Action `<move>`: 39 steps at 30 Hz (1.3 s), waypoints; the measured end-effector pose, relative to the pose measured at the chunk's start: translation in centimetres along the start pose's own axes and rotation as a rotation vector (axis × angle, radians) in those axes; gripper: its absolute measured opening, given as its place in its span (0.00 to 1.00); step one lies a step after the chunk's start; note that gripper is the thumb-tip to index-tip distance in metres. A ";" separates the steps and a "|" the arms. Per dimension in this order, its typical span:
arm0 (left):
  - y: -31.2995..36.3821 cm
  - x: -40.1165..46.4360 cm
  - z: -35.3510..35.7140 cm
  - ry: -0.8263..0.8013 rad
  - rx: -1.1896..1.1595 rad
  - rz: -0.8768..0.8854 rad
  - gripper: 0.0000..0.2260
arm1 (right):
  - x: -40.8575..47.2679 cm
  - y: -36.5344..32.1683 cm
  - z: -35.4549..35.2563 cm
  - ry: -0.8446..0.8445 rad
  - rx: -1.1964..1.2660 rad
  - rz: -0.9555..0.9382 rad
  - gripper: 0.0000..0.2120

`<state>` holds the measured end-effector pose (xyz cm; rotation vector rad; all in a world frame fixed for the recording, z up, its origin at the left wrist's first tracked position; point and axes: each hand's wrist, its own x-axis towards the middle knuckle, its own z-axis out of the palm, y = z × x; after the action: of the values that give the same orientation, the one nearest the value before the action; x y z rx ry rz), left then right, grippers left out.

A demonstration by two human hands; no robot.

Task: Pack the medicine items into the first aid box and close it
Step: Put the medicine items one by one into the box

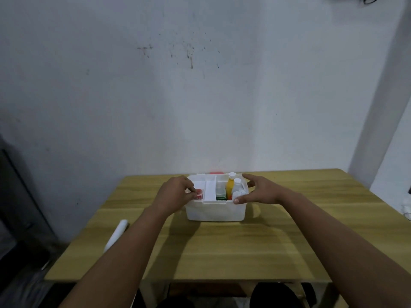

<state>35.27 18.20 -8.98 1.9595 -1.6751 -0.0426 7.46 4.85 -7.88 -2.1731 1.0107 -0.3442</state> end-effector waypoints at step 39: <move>7.3 6.8 1.2 -0.272 0.001 -0.296 0.14 | 0.1 1.9 0.8 0.006 0.027 0.067 0.64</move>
<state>29.73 11.05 -4.67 2.2681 -1.5262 -0.4361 6.81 4.34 -9.80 -2.1097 1.0726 -0.3313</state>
